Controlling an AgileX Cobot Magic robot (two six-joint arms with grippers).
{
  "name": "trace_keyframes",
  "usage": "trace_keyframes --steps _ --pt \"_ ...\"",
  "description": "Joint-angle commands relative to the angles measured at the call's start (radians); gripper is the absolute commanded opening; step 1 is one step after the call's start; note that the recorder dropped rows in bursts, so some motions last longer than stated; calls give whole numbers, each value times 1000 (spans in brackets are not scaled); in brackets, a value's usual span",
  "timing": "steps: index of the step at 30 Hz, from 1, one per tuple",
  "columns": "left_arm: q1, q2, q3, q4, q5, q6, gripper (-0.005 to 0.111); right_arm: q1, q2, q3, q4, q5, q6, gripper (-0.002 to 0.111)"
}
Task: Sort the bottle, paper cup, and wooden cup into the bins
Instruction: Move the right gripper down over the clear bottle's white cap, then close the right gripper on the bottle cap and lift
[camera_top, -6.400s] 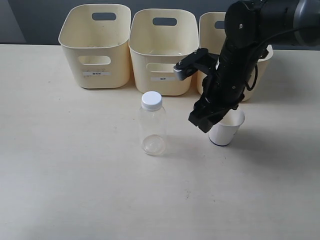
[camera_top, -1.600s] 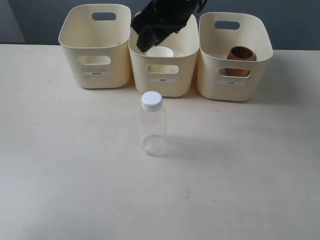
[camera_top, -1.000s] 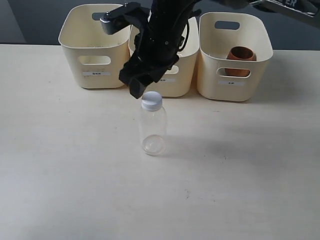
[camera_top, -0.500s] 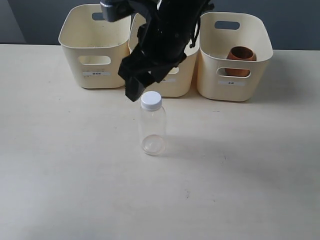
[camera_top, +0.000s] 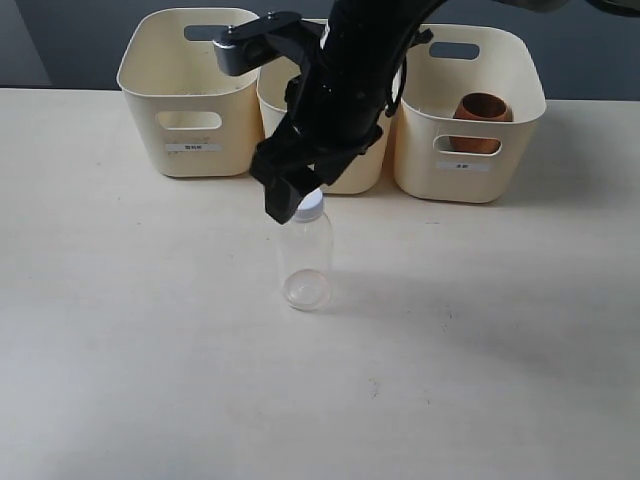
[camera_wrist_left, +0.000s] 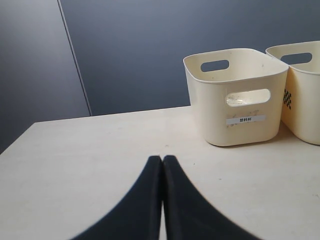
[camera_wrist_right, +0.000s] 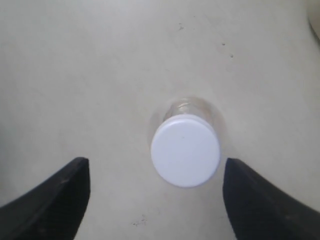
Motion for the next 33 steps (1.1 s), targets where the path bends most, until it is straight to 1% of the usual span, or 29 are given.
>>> trace_keyframes --steps 1,16,21,25,30,33 --pt "0 -5 2 3 -9 -2 0 0 -1 4 -10 -2 -6 71" --pt "0 -5 2 3 -9 0 0 0 27 4 -36 -2 -9 71" --pt "0 -5 2 3 -9 -2 0 0 30 4 -36 -54 -9 71" --pt "0 -5 2 3 -9 -2 0 0 43 4 -36 -49 -9 71" --pt "0 -5 2 3 -9 -2 0 0 65 4 -47 -104 -9 71" --pt "0 -5 2 3 -9 -2 0 0 65 4 -47 -106 -9 71"
